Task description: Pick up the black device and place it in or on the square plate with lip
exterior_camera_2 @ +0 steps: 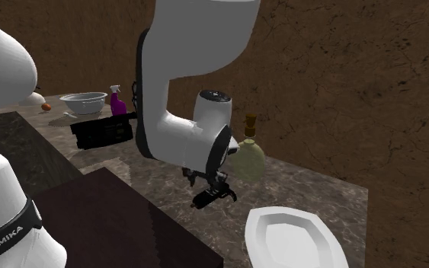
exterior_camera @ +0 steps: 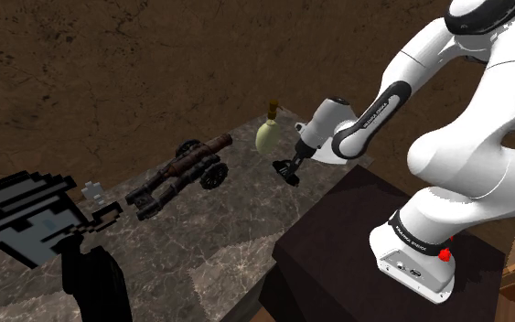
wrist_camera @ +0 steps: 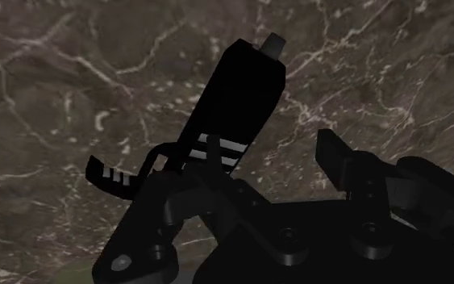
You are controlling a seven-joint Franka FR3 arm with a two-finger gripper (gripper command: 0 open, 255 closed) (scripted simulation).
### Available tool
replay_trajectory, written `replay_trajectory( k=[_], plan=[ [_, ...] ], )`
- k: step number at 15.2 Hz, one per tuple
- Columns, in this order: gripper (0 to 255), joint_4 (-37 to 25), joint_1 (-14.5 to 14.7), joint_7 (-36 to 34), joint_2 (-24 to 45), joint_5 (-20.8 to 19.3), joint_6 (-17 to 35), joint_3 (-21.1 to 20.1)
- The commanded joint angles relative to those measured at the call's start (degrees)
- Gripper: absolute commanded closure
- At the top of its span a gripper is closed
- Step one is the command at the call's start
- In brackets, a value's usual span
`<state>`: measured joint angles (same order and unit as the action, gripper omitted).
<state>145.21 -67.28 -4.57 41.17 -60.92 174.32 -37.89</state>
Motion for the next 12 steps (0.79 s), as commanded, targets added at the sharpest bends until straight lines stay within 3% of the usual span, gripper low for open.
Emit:
replay_trajectory(
  k=[1, 2, 9, 12],
  plan=[
    [0, 0.6, 21.4, -23.4, -11.4, 0.2, -4.3, 12.2],
    [0, 0.5, 24.8, -26.9, -12.8, 0.8, -7.2, 13.6],
    [0, -4.7, 30.8, -36.1, -5.5, -9.7, -4.7, 20.7],
    [0, -4.7, 30.8, -36.1, -5.5, -9.7, -4.7, 20.7]
  ],
)
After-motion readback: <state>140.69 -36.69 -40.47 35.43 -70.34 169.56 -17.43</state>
